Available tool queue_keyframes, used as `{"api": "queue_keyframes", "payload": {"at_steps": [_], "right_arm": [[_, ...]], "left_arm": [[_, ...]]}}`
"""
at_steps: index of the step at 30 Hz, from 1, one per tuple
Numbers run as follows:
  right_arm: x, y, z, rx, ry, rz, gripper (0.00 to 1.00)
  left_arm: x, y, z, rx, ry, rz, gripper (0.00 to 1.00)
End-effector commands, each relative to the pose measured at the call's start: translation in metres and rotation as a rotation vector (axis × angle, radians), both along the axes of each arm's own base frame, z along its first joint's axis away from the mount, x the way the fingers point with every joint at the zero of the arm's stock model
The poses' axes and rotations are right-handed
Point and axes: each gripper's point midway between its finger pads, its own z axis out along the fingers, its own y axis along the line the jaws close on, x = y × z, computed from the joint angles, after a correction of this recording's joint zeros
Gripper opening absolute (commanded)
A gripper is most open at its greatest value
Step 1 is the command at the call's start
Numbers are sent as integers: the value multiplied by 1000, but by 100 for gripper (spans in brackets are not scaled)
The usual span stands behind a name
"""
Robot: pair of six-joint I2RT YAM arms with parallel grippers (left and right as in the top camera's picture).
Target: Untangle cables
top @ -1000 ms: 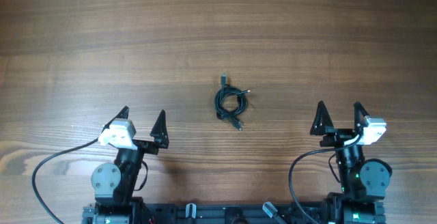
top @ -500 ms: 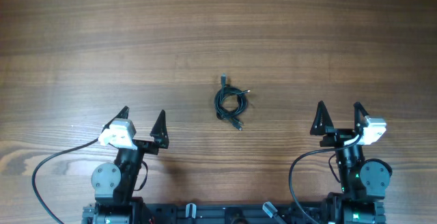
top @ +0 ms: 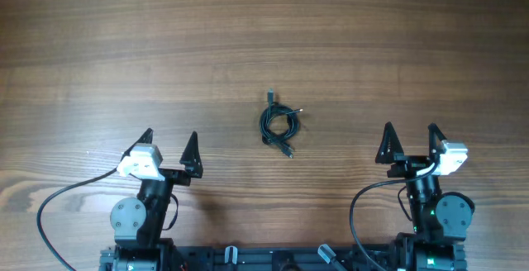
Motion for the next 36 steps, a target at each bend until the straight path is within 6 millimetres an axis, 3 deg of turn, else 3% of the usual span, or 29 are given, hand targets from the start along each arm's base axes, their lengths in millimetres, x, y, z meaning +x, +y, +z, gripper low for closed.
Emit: {"api": "queue_keyframes", "payload": {"at_steps": [1,6,11,15,21,29,36], "right_arm": [[-1,4,3,4,-13,24,100],[-1,4,3,4,-13,24,100],[-1,4,3,4,-13,24,100],[-1,4,3,4,-13,24,99],[-1,4,3,4,-13,24,100],[-1,4,3,4,-13,24,100],[-1,4,3,4,-13,24,100]], "left_arm": [[1,7,10,12,-53,41,100],[-2,-2,40,4,-168,-16,100],[-6,-2,58,-70,-144,-17,100],[-6,-4,72,-71,-71,-25,100],[9,-32,90,-90,149,-185,100],[41,-64,89,-112,543,-289,100],[51,-132,67,-76,725,-503,100]]}}
